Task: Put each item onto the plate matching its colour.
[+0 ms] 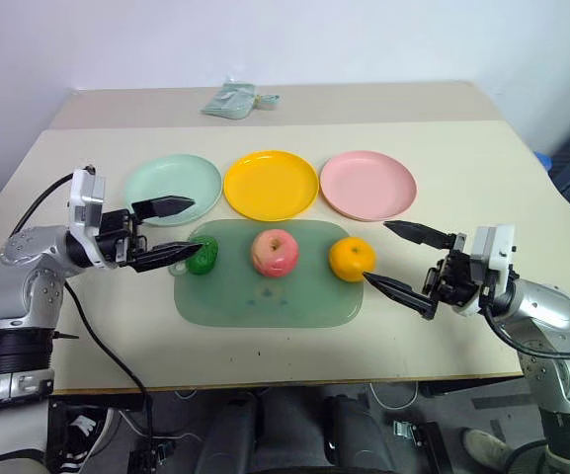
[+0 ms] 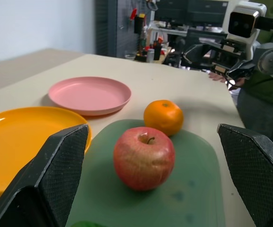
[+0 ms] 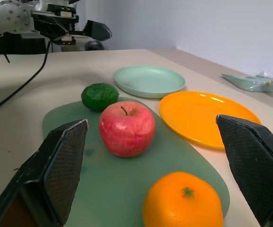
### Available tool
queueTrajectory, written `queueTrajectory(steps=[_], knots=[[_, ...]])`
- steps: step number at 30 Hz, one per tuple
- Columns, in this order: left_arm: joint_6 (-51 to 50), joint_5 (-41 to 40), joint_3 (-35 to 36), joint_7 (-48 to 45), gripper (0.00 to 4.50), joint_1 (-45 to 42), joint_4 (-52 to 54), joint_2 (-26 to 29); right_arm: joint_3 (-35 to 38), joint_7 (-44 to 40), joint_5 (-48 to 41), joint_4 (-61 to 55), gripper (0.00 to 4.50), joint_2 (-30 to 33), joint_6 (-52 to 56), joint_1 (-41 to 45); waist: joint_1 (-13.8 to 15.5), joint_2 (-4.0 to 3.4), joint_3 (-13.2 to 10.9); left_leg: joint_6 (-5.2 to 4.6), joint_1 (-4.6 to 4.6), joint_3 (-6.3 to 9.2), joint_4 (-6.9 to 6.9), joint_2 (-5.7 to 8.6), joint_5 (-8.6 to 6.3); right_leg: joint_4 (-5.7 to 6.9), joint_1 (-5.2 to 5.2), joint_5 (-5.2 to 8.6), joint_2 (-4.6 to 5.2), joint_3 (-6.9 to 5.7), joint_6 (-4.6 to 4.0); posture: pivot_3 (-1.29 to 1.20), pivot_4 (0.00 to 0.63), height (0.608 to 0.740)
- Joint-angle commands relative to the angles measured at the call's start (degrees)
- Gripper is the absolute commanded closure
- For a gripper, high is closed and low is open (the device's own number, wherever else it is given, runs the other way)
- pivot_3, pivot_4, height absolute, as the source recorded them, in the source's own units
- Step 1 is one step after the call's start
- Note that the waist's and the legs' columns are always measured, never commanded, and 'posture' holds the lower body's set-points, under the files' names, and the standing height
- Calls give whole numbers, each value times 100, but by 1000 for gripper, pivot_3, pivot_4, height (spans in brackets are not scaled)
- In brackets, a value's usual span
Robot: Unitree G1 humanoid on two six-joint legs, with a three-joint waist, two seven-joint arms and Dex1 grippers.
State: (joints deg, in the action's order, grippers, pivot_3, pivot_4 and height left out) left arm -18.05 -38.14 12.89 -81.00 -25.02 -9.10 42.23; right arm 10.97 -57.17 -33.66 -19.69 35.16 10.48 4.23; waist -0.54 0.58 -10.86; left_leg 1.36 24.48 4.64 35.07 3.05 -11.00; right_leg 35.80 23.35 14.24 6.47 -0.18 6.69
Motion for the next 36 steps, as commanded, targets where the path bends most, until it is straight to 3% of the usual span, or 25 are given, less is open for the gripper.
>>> queueTrajectory(steps=[1, 24, 30, 36], knots=[[4, -115, 122, 6, 0, 69, 248, 8, 56, -53, -77, -101, 62, 51, -70, 58, 0, 0, 0, 0, 0, 0, 0, 0, 0, 0, 0, 0, 0, 0, 0, 0, 150, 740], [450, 167, -98, 406, 0, -219, -99, -607, 111, -16, 209, 558, 62, 92, -501, 594, 7, 2, -1, -1, -1, 0, 4, 2, 1, 1, -4, -1, -8, -1, 1, 0, 150, 740], [1368, 458, 189, 655, 0, -741, -704, -694, 47, 2, 271, 720, 62, 125, -517, 815, -2, 2, -1, -1, -1, 1, 5, 3, 1, 3, -3, -2, -13, -1, 2, 0, 150, 740], [380, 232, 214, 798, 0, -128, -201, -207, -22, -63, 70, 806, 62, 106, -214, 1158, -42, 0, 0, -2, -3, -2, 0, 3, 1, 11, 2, -2, -17, 1, 6, 0, 150, 740]])
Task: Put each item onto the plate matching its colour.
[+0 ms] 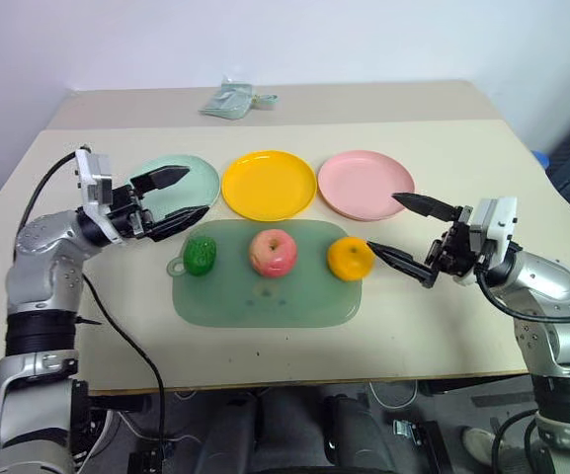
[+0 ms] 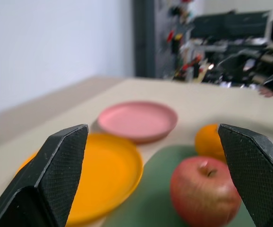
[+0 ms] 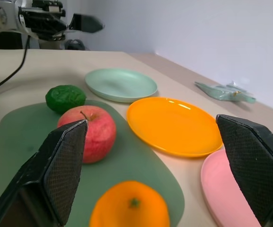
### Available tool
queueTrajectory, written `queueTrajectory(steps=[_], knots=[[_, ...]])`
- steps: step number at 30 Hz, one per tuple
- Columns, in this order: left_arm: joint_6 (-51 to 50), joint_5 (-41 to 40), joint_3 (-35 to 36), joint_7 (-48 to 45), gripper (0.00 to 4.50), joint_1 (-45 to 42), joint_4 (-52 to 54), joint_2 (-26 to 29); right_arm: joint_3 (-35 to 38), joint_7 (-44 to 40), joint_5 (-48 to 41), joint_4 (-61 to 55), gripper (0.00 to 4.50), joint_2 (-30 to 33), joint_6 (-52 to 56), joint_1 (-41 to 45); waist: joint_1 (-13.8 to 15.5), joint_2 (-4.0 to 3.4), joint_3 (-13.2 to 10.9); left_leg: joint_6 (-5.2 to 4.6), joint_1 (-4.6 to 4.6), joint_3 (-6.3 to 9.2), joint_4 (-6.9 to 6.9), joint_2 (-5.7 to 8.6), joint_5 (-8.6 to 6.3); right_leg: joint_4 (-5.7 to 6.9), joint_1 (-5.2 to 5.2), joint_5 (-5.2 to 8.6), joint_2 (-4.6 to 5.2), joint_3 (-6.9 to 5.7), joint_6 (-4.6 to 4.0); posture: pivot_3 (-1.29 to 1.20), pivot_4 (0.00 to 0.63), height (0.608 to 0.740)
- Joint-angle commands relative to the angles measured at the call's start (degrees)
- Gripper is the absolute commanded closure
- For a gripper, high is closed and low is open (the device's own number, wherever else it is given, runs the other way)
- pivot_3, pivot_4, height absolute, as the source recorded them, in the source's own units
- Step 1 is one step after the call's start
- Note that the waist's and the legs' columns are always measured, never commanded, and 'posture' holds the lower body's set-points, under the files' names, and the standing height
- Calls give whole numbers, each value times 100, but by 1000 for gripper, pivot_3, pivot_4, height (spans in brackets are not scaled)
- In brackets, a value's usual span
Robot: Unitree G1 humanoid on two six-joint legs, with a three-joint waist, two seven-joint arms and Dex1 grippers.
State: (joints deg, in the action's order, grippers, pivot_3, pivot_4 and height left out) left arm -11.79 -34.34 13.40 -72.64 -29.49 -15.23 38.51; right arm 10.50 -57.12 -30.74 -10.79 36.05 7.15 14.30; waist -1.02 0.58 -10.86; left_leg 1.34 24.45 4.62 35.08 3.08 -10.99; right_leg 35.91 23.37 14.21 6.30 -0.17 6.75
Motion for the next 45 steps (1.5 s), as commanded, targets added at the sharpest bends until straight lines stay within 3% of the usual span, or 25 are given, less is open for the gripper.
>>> queueTrajectory(steps=[1, 8, 12, 16, 21, 35, 45], knots=[[-379, -179, 190, 8, 0, 423, 509, 231, -2, -81, -212, -93, 62, 7, 119, 181, 21, 1, -1, -1, 0, 1, -1, 0, -1, 2, 1, 0, 0, 0, 0, 0, 150, 740], [-1955, -387, 499, 1364, 0, 460, 904, 566, -193, -117, -168, -163, 62, -41, 115, 436, 53, 6, -3, 0, 0, 5, 12, -1, -1, 4, -7, 1, 4, -2, -3, 0, 150, 740], [-3087, -788, 570, 2317, 0, 622, 1877, 471, -275, -114, -183, -110, 62, -104, 115, 552, 39, 7, -4, 0, 0, 5, 9, 0, -1, 4, -3, 1, 4, -2, -1, 0, 150, 740], [-3448, -319, 561, 3809, 0, 907, 2789, 153, -340, -122, -109, -24, 62, -209, 44, 546, 45, 7, -4, 1, 1, 5, 1, 0, -1, 5, 1, -9, 3, -1, 17, 0, 150, 740], [-3517, -82, 523, 4739, 0, 1254, 3629, -247, -344, -170, -132, 51, 62, -235, 67, 572, 43, 7, -4, 2, -1, 3, 5, 0, -1, 12, 2, 0, 0, 1, 0, 0, 150, 740], [-4192, -233, 193, 5808, 0, 1562, 4229, -1251, -458, -400, -297, -589, 62, -77, 300, 306, 59, 8, -4, 2, -3, 5, 13, 0, 0, 13, -6, 1, -5, 1, -2, 0, 150, 740], [-4275, -167, -18, 6053, 0, 1556, 4239, -1509, -719, -461, -72, -1182, 62, 415, 641, 264, 59, 9, -3, 2, -3, 4, 17, 1, 0, 11, -8, 2, -2, 0, -3, 0, 150, 740]])
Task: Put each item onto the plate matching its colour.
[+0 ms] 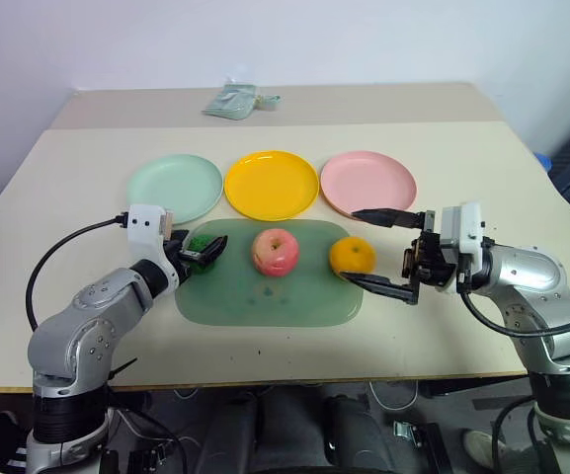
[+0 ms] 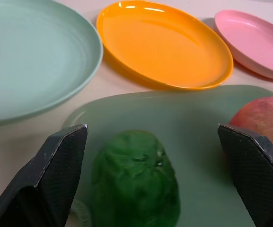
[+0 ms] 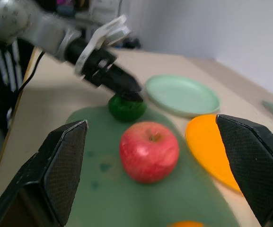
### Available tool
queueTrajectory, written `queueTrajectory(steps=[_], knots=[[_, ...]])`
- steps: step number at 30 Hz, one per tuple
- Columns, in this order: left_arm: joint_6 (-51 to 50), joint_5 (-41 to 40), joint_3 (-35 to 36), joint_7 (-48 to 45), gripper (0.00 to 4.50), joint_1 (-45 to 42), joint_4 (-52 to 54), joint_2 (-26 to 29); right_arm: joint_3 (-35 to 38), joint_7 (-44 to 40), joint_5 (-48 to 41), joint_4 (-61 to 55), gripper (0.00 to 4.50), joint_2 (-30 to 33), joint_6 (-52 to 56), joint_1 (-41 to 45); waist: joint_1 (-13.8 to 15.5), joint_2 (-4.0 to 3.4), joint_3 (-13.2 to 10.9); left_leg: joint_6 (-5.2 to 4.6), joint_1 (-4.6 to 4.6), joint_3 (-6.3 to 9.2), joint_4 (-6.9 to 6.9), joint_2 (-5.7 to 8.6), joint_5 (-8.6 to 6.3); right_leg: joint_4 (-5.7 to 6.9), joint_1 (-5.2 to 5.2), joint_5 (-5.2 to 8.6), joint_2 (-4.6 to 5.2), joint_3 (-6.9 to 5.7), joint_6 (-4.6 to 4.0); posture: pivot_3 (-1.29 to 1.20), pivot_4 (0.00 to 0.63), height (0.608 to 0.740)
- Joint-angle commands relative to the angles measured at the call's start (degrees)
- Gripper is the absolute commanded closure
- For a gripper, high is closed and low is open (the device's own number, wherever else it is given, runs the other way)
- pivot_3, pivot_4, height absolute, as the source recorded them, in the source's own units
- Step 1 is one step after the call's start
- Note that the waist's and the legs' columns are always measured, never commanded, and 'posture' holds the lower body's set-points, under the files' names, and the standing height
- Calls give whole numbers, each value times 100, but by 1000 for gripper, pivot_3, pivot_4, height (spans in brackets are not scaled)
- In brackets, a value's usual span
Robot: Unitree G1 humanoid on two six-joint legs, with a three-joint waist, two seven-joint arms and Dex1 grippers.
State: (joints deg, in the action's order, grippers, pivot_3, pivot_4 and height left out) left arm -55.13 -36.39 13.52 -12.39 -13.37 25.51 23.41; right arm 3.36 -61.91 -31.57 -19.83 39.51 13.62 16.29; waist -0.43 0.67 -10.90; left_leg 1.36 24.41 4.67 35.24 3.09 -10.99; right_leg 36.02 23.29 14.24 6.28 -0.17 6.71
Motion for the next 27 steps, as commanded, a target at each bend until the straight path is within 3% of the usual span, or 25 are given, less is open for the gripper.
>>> queueTrajectory(steps=[1, 21, 24, 26, 27], knots=[[71, 41, -37, 52, 0, -48, 145, -33, 13, 42, -32, -304, 62, 69, 37, 85, 4, 0, 0, 0, 0, 0, -1, 0, 0, 0, 0, 0, 0, 0, 0, 0, 150, 740], [260, 519, -372, 126, 0, 3, -148, -250, 75, 33, 3, -166, 62, 43, -4, -30, 122, 1, 0, 0, 3, -1, -1, 1, 0, -10, -1, 0, 3, -1, 0, 0, 150, 740], [272, 544, -365, 144, 862, -16, -163, -304, 83, 45, 22, -166, 0, 46, -11, -41, 121, 1, 0, 0, 3, -1, -2, 1, 0, -11, -1, 0, 3, -1, 0, 0, 150, 740], [272, 548, -385, 93, 1819, -21, -176, -290, 94, 50, 33, -172, 0, 48, -10, -53, 121, 1, 0, 0, 3, 0, -2, 1, -1, -10, -1, 0, 3, -1, 0, 0, 150, 740], [266, 554, -388, 84, 1819, -23, -175, -286, 99, 60, 39, -176, 0, 42, -11, -59, 119, 1, 0, 0, 3, -1, -2, 1, -1, -10, -1, 0, 3, -2, 0, 0, 150, 740]])
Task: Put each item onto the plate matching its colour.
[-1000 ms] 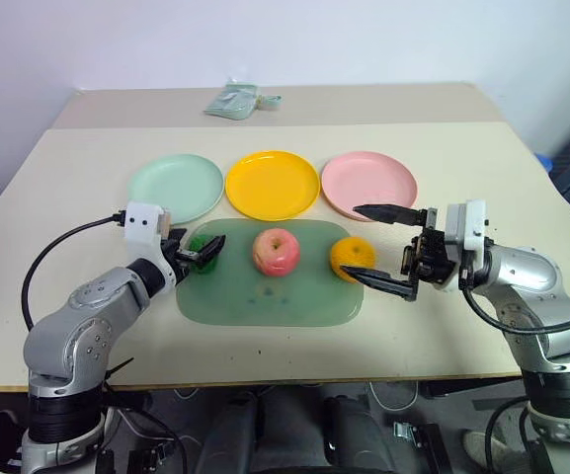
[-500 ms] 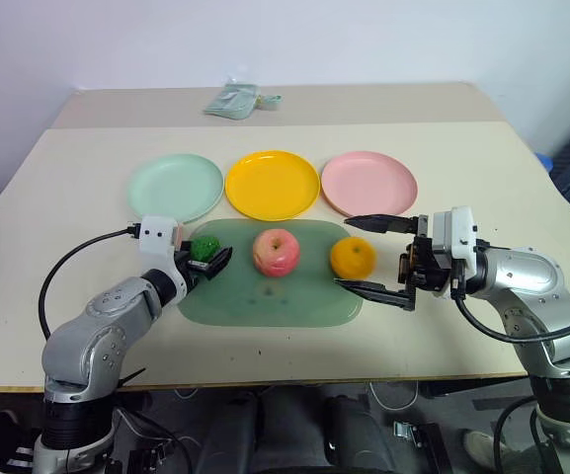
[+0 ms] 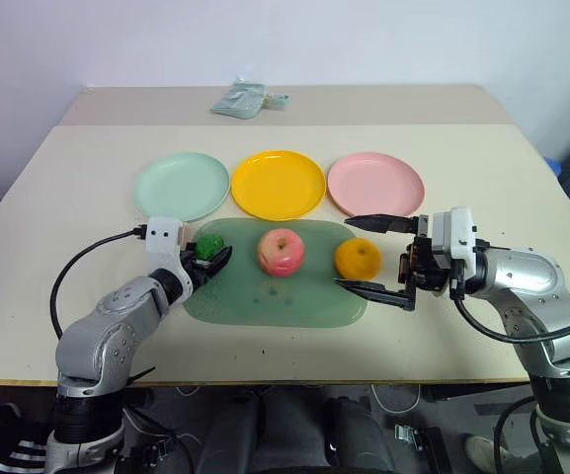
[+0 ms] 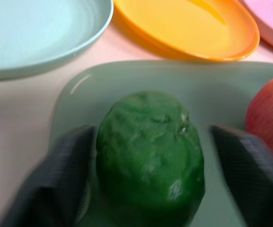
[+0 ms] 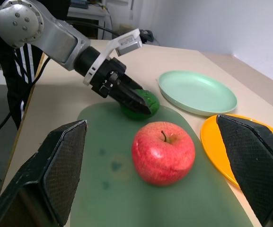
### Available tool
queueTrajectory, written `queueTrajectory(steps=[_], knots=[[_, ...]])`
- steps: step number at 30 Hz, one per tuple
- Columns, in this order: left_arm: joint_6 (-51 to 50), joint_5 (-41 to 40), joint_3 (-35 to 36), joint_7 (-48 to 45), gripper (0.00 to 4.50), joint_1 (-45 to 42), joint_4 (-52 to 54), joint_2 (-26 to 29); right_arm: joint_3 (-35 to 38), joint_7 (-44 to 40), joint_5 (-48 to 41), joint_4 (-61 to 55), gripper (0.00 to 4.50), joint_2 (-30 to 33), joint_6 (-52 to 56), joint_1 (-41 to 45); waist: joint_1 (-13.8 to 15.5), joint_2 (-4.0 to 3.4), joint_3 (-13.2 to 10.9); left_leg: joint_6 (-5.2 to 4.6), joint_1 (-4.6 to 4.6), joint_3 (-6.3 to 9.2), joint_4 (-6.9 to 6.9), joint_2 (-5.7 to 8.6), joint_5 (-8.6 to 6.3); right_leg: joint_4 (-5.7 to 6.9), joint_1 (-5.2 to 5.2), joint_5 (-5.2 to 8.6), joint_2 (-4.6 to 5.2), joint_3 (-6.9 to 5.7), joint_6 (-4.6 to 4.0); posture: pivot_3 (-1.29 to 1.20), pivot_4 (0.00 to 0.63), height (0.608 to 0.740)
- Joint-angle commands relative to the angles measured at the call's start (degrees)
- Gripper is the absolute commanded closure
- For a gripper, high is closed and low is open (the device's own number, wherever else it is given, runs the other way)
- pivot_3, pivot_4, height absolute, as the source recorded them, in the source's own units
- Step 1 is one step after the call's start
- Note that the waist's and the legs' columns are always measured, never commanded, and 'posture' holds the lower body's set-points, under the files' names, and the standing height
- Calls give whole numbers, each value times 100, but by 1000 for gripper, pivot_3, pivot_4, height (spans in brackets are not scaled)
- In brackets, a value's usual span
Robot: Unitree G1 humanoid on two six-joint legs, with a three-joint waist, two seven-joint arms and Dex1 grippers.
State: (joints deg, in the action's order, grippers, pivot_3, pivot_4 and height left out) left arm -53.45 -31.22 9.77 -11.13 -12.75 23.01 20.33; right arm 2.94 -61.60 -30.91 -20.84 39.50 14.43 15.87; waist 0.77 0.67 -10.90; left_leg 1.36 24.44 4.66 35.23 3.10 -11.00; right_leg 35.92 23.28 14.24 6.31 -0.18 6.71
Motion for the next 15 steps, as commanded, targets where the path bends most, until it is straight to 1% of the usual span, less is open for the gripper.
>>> queueTrajectory(steps=[1, 6, 11, 15], knots=[[76, 24, 0, -42, 1819, -84, 89, 15, 145, 36, -21, -81, 0, 37, -92, -22, -4, 0, 0, 0, 0, 0, 0, 0, 0, 0, 0, 0, 0, 0, 0, 0, 150, 740], [70, -1, 92, -68, 1819, -149, 157, 82, 148, 58, 15, -49, 0, 14, -131, -35, -2, 0, 0, 0, 0, 0, 0, 0, 0, 0, 0, 0, 0, 0, 0, 0, 150, 740], [186, 50, 344, 18, 1819, -598, -105, 137, 133, 111, -7, 8, 0, -38, -133, 61, 0, 1, 0, 0, 0, 1, 1, 0, 0, 0, -1, 0, -1, -1, 0, 0, 150, 740], [306, 70, 467, -189, 1819, -1085, -500, 370, 75, 125, 35, 65, 0, -75, -172, 104, -2, 1, 0, 0, 0, 0, 1, 1, 0, 0, -1, 0, -2, -1, 1, 0, 150, 740]])
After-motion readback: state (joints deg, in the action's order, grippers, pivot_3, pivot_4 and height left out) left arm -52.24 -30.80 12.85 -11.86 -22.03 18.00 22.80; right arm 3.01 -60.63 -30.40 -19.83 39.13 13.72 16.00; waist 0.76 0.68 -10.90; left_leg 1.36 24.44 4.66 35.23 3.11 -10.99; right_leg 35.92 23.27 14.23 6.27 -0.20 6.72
